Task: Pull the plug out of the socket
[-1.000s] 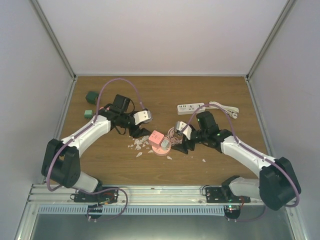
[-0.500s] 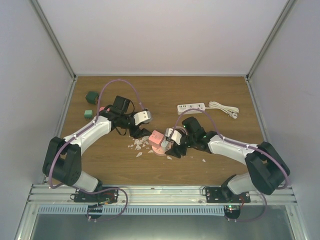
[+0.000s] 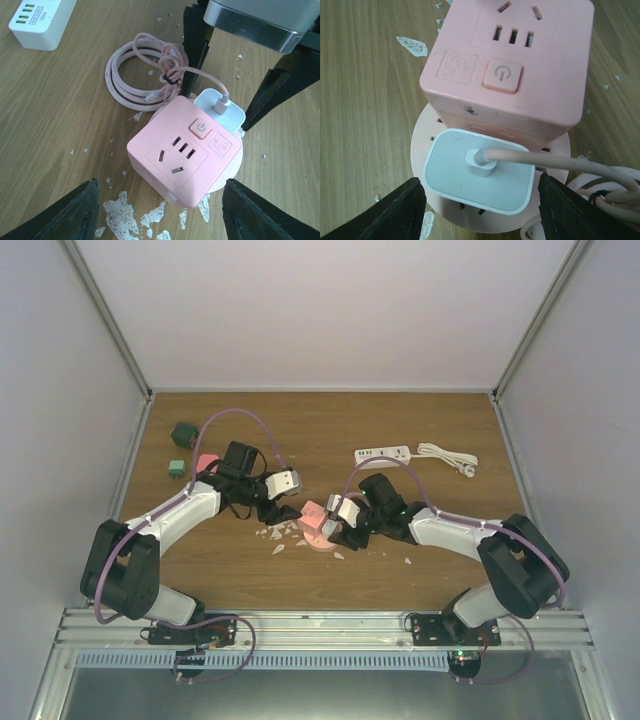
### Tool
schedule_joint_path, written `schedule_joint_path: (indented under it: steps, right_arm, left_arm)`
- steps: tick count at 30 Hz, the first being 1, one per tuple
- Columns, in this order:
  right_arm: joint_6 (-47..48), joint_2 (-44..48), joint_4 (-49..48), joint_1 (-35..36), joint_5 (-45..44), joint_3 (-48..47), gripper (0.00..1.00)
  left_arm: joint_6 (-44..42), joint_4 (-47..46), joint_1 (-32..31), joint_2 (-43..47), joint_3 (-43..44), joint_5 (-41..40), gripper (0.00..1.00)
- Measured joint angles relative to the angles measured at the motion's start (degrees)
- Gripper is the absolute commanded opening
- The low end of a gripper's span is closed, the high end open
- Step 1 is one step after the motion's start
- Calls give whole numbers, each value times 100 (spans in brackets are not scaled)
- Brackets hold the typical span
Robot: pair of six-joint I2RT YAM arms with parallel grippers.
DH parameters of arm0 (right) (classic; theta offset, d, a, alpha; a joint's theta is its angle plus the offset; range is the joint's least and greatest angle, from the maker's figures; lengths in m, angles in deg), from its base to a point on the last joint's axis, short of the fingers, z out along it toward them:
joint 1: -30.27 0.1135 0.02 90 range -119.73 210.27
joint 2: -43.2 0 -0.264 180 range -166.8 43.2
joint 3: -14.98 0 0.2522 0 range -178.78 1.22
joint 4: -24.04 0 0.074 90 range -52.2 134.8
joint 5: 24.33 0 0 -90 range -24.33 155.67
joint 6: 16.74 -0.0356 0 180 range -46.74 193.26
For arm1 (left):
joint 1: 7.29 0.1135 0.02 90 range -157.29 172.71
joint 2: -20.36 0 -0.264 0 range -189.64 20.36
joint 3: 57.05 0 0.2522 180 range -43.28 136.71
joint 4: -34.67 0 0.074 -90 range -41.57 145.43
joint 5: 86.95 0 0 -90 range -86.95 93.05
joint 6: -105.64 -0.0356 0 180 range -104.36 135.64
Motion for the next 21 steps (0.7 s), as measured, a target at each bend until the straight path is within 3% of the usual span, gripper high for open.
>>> schedule_joint_path:
  steps: [5, 21]
  right_arm:
    - [-42, -31, -162, 2, 0, -24, 61]
    - [-42, -201, -326, 15, 76, -90, 41]
  left_arm:
    - [50, -120, -125, 0, -20, 17, 64]
    - [-208, -538, -874, -485, -39, -146, 51]
